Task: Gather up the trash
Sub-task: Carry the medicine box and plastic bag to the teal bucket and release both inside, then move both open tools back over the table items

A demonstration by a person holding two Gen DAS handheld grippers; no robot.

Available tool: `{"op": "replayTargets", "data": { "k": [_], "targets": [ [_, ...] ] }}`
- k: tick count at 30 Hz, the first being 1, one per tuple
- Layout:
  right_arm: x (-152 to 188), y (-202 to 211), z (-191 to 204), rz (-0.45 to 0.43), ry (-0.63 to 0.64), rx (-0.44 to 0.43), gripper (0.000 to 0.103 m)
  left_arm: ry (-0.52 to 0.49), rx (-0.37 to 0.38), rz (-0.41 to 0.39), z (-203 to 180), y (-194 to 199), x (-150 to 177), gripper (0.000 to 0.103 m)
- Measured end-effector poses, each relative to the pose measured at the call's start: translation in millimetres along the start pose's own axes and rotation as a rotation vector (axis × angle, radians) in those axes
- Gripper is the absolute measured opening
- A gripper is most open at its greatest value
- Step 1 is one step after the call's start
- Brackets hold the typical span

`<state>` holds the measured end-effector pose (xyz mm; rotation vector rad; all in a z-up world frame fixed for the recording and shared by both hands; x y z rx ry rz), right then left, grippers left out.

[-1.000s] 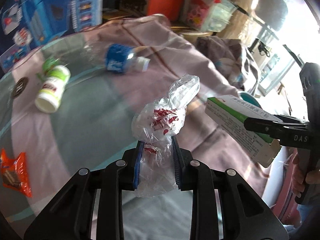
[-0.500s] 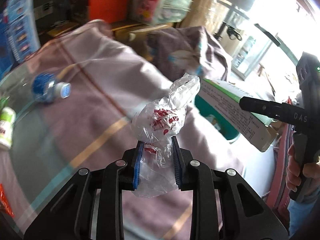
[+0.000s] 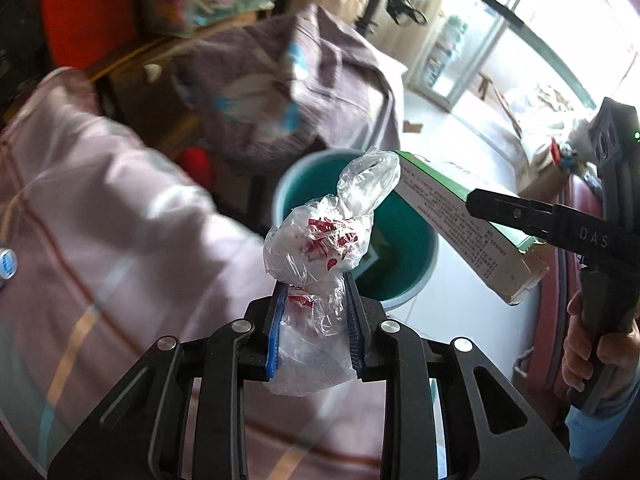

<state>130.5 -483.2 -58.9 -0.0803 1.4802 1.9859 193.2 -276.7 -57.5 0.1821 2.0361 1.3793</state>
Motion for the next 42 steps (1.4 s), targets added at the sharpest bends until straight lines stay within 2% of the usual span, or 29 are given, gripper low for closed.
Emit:
{"op": "replayTargets", "data": {
  "k": [5, 7, 8, 10, 16, 18, 20, 32, 42],
  "targets": [
    [-6.5, -13.4, -23.7, 0.022, -0.041, 0.015, 0.069, -0.025, 0.016, 0.06, -18.4, -38.5, -14.5, 0.029],
    [-8.5, -16.7, -28.7, 0.026, -0.05, 0.018, 0.069, -0.026, 0.014, 0.076, -21.5, -49.6, -19.2, 0.038],
    [-9.4, -19.1, -30.9, 0.029, -0.052, 0.022, 0.069, -0.024, 0.012, 0.08, -22.4, -55.3, -22.4, 0.049],
    [-11.0, -23.3, -32.9, 0.038, -0.054, 0.023, 0.069, -0.019, 0.009, 0.079, -21.0, -61.9, -27.4, 0.059],
    [-13.3, -39.4, -29.1, 0.066, -0.046, 0.018, 0.069, 0.008, 0.016, 0.091, -11.1, -71.0, -27.9, 0.073],
    [-14.2, -45.6, -26.1, 0.086, -0.049, -0.005, 0.071, 0.018, 0.019, 0.092, -8.4, -70.7, -25.7, 0.086],
    [-14.3, -52.9, -24.4, 0.113, -0.065, -0.02, 0.072, 0.018, 0.006, 0.081, -6.6, -68.3, -24.2, 0.09],
    [-6.0, -54.8, -25.4, 0.15, -0.07, 0.08, 0.081, 0.033, 0.011, 0.074, 2.3, -58.1, -14.3, 0.094],
    [-0.1, -36.3, -2.0, 0.142, -0.032, 0.105, 0.086, 0.054, 0.017, 0.022, 9.3, -28.8, -5.0, 0.095]
  ]
}}
Point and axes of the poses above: each gripper's, at about its wrist camera, not at the fingertips, and y roughly against the way its jaws point, z to its left, x to its underside, the point moved 2 cm from there along -y, roughly the way its jaws point, and after that the axes turned 2 degrees about x, right-handed, at the moved point
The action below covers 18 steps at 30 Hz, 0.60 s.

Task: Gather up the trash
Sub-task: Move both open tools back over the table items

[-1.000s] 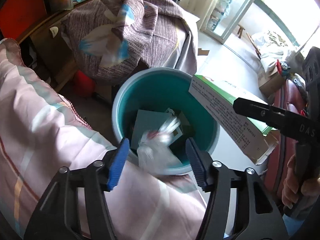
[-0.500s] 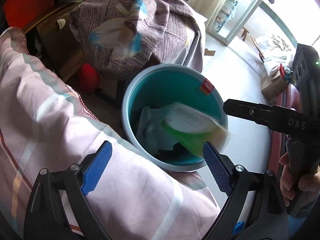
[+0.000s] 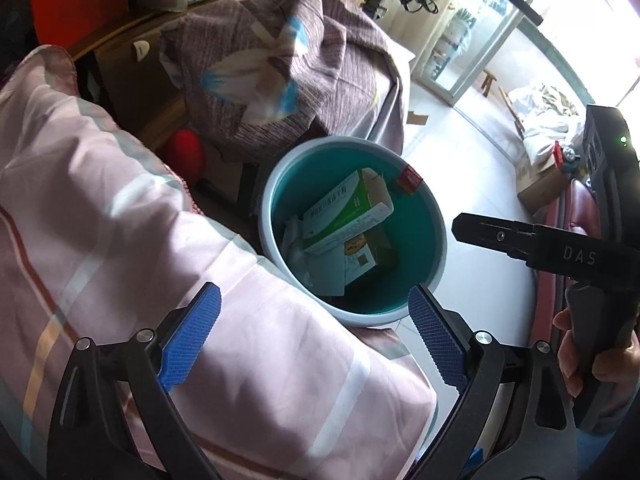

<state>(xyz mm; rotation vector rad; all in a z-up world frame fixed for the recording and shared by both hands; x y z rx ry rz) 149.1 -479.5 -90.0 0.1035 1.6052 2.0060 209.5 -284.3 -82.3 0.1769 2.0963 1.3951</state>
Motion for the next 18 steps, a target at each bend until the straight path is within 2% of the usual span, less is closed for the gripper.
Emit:
{"op": "replayTargets", "data": {
  "k": [10, 18],
  "targets": [
    [20.5, 18.0, 45.4, 0.007, 0.099, 0.016, 0.087, 0.06, 0.009, -0.07, 24.9, 45.5, 25.2, 0.098],
    [38.7, 26.4, 88.6, 0.008, 0.18, 0.021, 0.087, 0.108, -0.027, -0.127, 57.8, 82.9, 55.8, 0.098]
  ]
}}
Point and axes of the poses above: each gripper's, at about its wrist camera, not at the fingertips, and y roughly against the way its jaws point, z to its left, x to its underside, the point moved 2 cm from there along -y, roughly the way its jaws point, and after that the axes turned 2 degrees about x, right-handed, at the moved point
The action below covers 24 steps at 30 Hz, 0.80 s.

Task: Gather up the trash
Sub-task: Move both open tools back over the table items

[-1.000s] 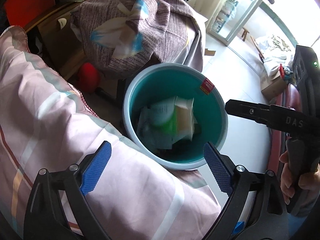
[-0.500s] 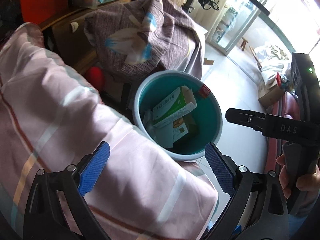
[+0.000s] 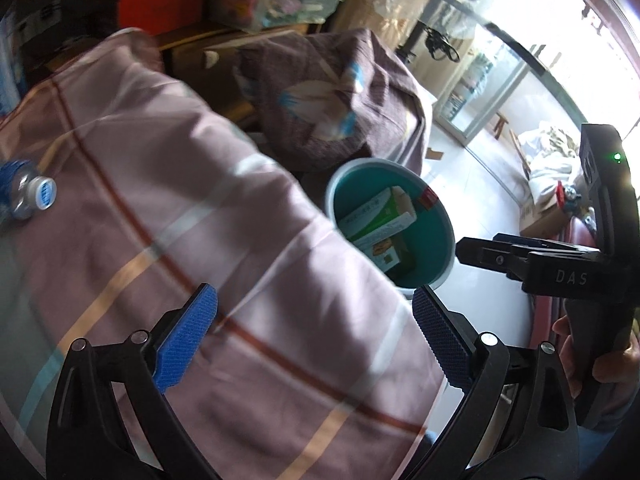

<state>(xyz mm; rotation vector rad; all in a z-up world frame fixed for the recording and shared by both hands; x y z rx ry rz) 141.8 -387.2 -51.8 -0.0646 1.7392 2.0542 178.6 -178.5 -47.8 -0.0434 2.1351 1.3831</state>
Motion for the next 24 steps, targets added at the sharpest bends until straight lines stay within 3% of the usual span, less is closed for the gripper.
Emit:
{"op": "replayTargets", "data": {
  "k": [10, 24],
  "targets": [
    [11.7, -0.7, 78.9, 0.03, 0.135, 0.002, 0.087, 0.134, -0.059, -0.072, 78.9, 56.5, 44.2, 0.099],
    [51.0, -33.1, 246.0, 0.13, 0.41, -0.039, 0.087, 0.44, -0.298, -0.16, 250.3, 163.4, 143.1, 0.099]
  ]
}}
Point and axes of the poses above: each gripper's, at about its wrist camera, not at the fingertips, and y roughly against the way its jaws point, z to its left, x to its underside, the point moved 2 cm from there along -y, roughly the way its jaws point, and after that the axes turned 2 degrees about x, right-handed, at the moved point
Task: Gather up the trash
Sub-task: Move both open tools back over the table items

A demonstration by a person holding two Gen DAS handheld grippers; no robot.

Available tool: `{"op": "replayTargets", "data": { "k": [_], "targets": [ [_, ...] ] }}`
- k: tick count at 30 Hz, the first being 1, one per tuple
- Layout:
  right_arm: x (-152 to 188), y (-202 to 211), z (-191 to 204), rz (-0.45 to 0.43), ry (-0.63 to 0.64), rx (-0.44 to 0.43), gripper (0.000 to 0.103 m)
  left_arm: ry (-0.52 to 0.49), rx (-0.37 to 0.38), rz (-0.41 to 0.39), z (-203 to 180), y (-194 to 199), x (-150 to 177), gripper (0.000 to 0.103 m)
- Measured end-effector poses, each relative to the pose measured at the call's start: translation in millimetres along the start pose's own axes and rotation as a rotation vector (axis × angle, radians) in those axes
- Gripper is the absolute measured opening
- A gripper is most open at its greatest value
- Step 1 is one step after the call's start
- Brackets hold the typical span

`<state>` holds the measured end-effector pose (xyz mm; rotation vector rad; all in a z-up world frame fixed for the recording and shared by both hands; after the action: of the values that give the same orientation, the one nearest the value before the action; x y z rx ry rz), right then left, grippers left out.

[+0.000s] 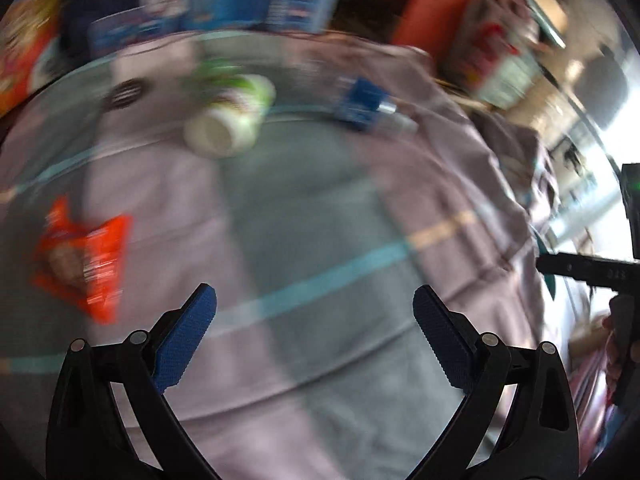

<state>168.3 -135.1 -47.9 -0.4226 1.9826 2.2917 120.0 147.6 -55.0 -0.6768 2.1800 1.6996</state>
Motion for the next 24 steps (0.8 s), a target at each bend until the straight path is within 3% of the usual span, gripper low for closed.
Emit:
{"op": "replayTargets", "data": {
  "k": [6, 12, 18, 24],
  "targets": [
    [-11.6, -19.9, 68.2, 0.042, 0.115, -0.017, 0.087, 0.166, -0.078, -0.064, 85.2, 36.9, 8.2, 0.099],
    [-20.6, -37.1, 123.0, 0.069, 0.193, -0.036, 0.087, 0.338, -0.134, -0.107, 142.8, 48.5, 10.9, 0.099],
    [-34.4, -51.2, 162.9, 0.092, 0.24, -0.051, 0.087, 0.425, -0.134, -0.096, 165.4, 32.2, 5.8, 0.099],
    [-54.9, -57.5, 179.1, 0.089, 0.257, -0.042, 0.087, 0.491, -0.096, -0.093, 172.7, 14.8, -7.6, 0.099]
  ]
}}
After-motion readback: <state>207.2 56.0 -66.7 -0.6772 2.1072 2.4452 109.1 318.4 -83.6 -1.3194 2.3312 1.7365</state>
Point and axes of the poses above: each gripper's, at about its wrist camera, not at the fingertips, and y roughly against the way its jaws point, z to its left, x to its underside, the point moved 2 cm from there along -y, roughly the way its jaws point, and after that the axes turned 2 degrees about x, right-handed, at the moved point
